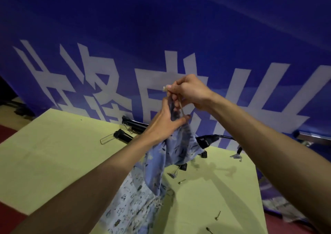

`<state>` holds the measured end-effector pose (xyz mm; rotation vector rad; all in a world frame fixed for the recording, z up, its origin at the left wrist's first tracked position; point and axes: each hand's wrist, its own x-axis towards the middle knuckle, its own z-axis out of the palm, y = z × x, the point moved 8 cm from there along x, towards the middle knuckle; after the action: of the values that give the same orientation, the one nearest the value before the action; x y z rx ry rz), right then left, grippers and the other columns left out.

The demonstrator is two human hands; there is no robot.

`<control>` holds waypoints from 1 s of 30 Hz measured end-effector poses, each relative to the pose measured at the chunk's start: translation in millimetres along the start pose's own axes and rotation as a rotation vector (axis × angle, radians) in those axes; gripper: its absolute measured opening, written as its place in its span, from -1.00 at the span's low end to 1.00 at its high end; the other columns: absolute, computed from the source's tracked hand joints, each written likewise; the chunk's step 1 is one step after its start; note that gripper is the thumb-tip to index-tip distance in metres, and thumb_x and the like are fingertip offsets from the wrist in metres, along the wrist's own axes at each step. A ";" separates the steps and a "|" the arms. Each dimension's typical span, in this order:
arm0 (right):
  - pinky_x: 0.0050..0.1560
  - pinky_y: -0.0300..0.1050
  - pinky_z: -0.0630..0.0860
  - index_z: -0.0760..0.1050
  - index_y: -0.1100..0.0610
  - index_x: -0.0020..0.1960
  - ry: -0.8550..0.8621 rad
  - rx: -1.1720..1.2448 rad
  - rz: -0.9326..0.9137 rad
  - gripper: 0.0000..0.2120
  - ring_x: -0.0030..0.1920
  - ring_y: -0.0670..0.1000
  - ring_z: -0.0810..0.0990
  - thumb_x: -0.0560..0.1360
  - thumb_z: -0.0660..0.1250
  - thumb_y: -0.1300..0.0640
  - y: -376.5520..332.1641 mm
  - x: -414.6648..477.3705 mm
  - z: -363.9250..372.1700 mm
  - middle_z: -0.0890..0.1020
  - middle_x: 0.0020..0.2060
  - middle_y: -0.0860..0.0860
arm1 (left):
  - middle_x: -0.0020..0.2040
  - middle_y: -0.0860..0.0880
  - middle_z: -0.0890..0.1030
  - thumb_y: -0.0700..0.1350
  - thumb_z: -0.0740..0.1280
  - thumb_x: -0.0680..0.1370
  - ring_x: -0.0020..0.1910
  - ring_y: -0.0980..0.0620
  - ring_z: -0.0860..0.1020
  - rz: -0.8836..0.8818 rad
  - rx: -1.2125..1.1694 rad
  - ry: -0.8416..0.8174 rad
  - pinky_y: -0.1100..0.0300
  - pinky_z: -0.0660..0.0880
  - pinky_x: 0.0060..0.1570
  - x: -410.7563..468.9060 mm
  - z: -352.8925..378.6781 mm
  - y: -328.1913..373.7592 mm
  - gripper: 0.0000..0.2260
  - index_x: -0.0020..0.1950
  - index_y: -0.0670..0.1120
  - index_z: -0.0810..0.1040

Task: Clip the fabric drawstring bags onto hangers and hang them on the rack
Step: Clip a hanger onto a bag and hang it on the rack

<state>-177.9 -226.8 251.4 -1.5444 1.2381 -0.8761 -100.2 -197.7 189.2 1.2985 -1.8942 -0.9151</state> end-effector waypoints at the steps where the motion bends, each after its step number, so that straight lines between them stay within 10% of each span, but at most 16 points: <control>1: -0.32 -0.05 0.53 0.55 0.31 -0.09 0.025 0.029 0.008 -0.81 -0.45 0.01 0.50 0.56 0.27 0.18 -0.3 -4.5 -8.9 0.50 -0.44 0.07 | 0.29 0.06 0.47 0.17 0.36 0.45 0.23 0.03 0.49 0.007 0.006 -0.002 -0.01 0.50 0.14 3.7 9.1 5.1 -0.35 0.39 0.11 0.06; 10: -0.43 -0.14 0.59 0.53 0.31 -0.13 0.245 0.265 0.036 -0.82 -0.52 -0.05 0.51 0.58 0.23 0.25 0.1 -61.6 -103.0 0.48 -0.42 0.08 | 0.30 -0.17 0.51 0.29 0.00 0.55 0.20 -0.23 0.52 0.030 0.266 -0.186 -0.09 0.48 0.16 22.0 120.9 28.7 -0.49 0.40 0.04 0.14; 17: -0.42 -0.15 0.51 0.52 0.26 -0.20 0.330 0.276 -0.104 -0.80 -0.49 -0.04 0.47 0.56 0.24 0.24 -0.2 -112.4 -167.7 0.49 -0.46 0.04 | 0.55 -0.16 0.13 0.09 -0.01 0.64 0.52 -0.15 0.14 0.055 0.378 -0.398 -0.06 0.08 0.49 27.1 191.5 47.0 -0.48 0.53 -0.15 0.08; 26: -0.48 -0.19 0.45 0.52 0.25 -0.22 0.453 0.303 -0.203 -0.78 -0.55 -0.08 0.43 0.57 0.24 0.23 27.5 -167.9 -243.8 0.48 -0.48 0.03 | -0.06 -0.20 0.51 0.26 0.21 0.47 0.02 -0.21 0.50 0.030 0.271 -0.703 -0.11 0.44 0.13 29.5 259.3 92.7 -0.54 0.05 -0.13 0.40; 30: -0.45 -0.16 0.52 0.53 0.27 -0.18 0.433 0.214 -0.124 -0.81 -0.54 -0.07 0.47 0.57 0.25 0.23 46.8 -196.8 -269.9 0.51 -0.48 0.03 | 0.21 -0.01 0.43 -0.01 0.40 0.48 0.19 0.00 0.43 0.096 0.180 -0.778 0.11 0.39 0.20 23.7 270.1 137.0 -0.52 0.32 -0.07 0.33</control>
<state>-487.6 -100.1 293.5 -1.3088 1.3051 -1.4312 -396.1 -135.5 160.4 1.0013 -2.6503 -1.3519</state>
